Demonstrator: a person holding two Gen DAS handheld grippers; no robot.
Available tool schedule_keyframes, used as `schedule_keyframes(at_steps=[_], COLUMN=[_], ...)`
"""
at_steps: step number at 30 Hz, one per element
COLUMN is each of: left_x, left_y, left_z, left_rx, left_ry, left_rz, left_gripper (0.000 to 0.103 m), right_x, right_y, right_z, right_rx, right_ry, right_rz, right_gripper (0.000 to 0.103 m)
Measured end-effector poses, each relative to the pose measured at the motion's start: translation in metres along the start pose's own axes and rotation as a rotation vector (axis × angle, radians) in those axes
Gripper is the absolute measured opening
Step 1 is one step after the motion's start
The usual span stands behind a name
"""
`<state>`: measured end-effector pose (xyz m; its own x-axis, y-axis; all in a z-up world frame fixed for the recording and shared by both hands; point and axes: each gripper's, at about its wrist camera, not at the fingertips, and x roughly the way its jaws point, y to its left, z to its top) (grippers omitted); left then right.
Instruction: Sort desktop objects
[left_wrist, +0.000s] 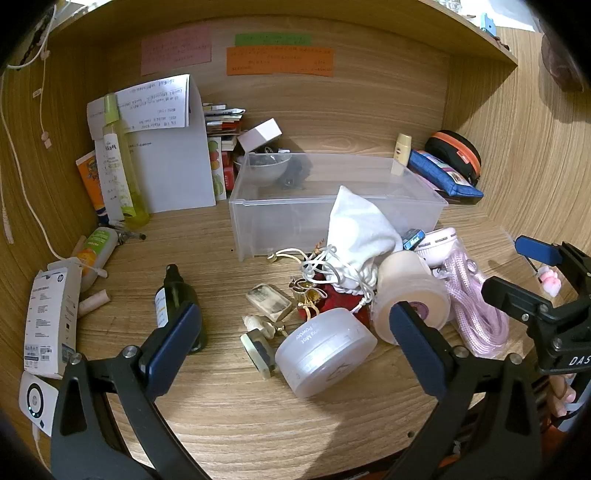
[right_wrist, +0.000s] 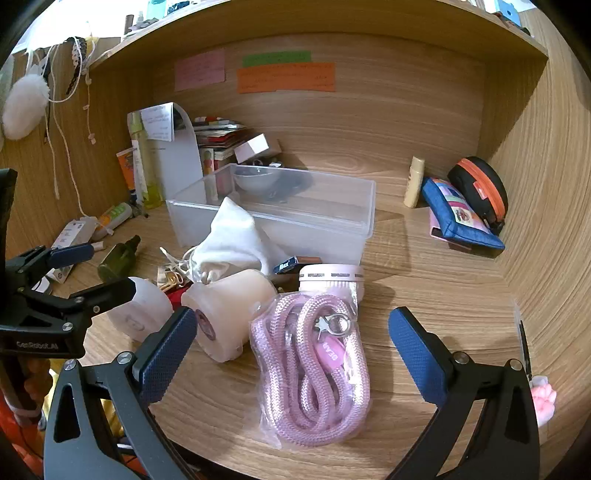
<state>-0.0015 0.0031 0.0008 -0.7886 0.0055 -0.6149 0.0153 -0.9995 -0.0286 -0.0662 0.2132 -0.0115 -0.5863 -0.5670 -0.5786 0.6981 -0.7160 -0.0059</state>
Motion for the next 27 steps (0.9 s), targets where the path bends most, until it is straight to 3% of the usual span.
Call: schedule_keyframes(at_steps=[27], left_x=[-0.0017], left_y=[-0.0013], left_z=[-0.0009], left_rx=[-0.004], left_ry=[0.001], left_rz=[-0.004], left_gripper=[0.103], right_x=[-0.0028], right_y=[0.0068], right_z=[0.002], right_rx=[-0.037], right_ry=[0.003], right_rz=[0.007], right_gripper=[0.103])
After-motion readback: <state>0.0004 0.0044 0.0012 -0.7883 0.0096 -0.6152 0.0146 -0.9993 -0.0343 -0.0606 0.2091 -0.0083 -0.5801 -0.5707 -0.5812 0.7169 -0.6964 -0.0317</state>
